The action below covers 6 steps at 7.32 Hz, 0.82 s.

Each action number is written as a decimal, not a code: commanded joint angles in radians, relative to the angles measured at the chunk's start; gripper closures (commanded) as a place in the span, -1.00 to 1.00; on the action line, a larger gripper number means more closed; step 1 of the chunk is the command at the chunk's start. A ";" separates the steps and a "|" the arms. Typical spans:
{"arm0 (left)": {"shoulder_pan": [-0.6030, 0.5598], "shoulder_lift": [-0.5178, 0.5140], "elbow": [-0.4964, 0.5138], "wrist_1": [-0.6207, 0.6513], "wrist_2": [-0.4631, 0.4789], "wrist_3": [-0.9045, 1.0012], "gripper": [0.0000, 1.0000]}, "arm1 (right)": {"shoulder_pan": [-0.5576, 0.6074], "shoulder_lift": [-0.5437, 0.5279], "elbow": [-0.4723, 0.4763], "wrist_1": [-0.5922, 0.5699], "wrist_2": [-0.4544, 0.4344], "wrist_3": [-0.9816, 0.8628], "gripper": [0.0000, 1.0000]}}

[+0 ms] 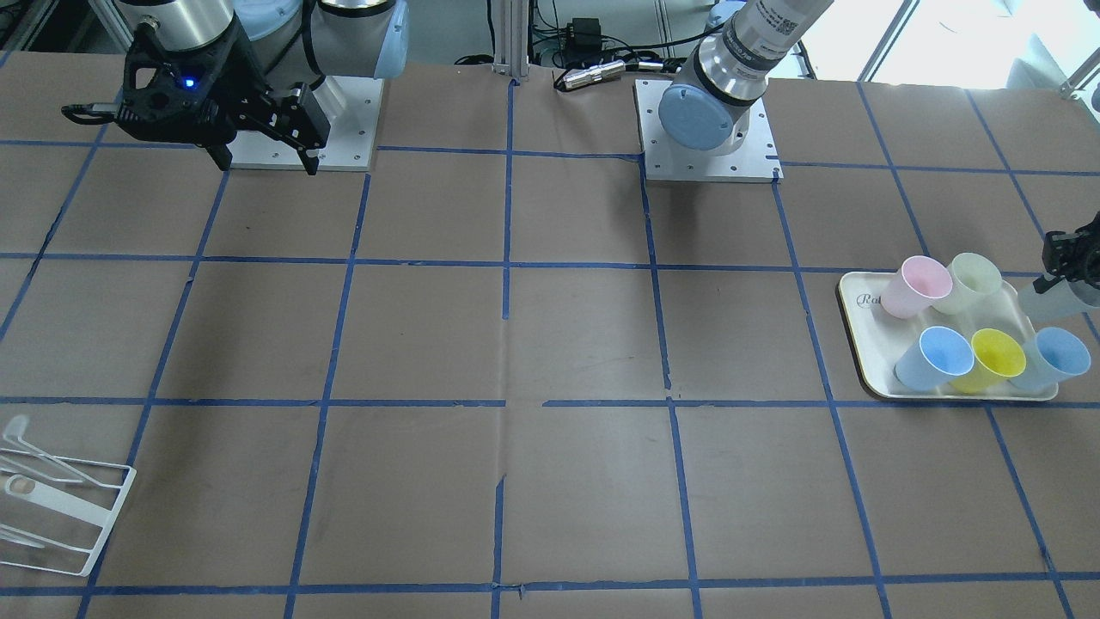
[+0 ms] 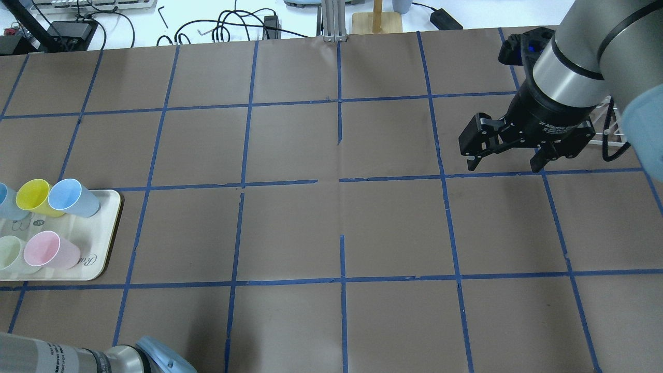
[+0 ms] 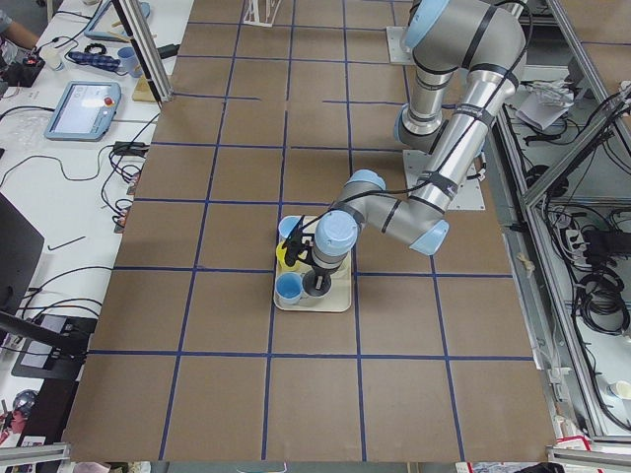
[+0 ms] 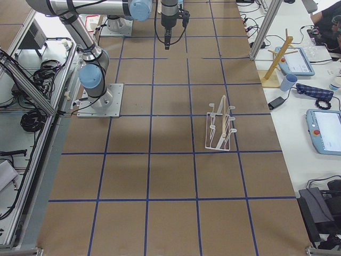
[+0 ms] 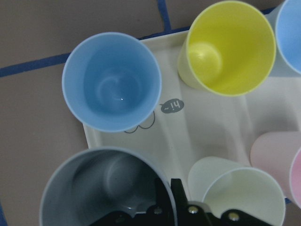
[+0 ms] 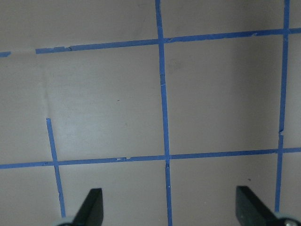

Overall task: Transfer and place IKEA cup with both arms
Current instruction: 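Open the left gripper to release the white cup on the tray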

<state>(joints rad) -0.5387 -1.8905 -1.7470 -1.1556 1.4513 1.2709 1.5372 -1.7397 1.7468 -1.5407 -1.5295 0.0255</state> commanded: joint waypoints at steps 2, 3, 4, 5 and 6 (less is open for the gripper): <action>-0.004 -0.039 -0.003 0.034 0.000 -0.007 0.36 | 0.000 -0.003 0.005 0.004 0.000 0.001 -1.00; -0.006 -0.045 -0.005 0.034 0.000 -0.008 0.27 | 0.000 -0.003 0.005 0.001 -0.004 0.001 -1.00; -0.009 -0.044 -0.003 0.034 0.004 -0.011 0.27 | 0.000 -0.003 0.005 -0.002 -0.006 -0.001 -1.00; -0.009 -0.042 -0.005 0.031 0.004 -0.028 0.21 | 0.000 -0.004 0.005 -0.002 -0.005 -0.001 -1.00; -0.009 -0.038 0.006 0.027 0.004 -0.033 0.10 | 0.000 -0.004 0.005 -0.002 -0.005 0.001 -1.00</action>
<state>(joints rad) -0.5470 -1.9317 -1.7490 -1.1246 1.4551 1.2481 1.5371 -1.7436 1.7518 -1.5426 -1.5341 0.0250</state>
